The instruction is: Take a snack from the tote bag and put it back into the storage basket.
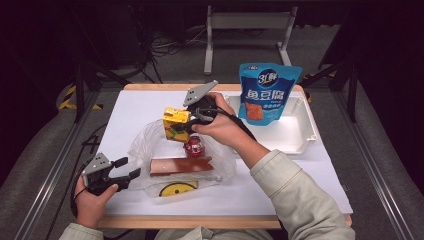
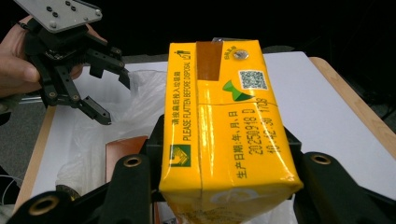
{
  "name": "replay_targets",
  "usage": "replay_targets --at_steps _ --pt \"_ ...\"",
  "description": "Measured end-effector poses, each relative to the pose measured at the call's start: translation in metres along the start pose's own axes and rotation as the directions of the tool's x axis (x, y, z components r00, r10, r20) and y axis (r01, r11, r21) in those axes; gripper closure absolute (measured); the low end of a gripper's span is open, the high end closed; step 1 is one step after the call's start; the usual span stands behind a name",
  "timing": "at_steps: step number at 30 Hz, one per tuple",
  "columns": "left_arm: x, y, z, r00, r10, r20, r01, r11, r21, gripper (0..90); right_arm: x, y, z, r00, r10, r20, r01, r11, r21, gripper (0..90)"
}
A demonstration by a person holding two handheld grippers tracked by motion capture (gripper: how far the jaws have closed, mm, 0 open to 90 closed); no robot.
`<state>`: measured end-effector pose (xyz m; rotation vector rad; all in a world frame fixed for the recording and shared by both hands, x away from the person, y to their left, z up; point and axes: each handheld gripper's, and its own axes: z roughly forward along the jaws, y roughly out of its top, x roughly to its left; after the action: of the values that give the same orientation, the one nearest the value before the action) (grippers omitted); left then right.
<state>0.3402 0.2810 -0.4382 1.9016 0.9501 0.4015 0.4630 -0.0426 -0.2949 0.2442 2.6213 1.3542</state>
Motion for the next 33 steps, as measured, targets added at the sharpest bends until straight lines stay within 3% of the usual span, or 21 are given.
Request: replay_targets --at_steps 18,33 --pt "0.000 0.000 0.000 1.0000 -0.005 0.000 0.005 1.0000 -0.004 30.0 -0.023 -0.016 -0.045 0.9959 0.038 0.082 -0.038 0.999 0.006 55.4" --pt "0.000 0.000 0.000 1.0000 -0.007 0.001 0.007 1.0000 -0.004 29.3 -0.039 -0.030 -0.082 0.9852 0.082 0.150 -0.081 0.997 -0.014 55.3"
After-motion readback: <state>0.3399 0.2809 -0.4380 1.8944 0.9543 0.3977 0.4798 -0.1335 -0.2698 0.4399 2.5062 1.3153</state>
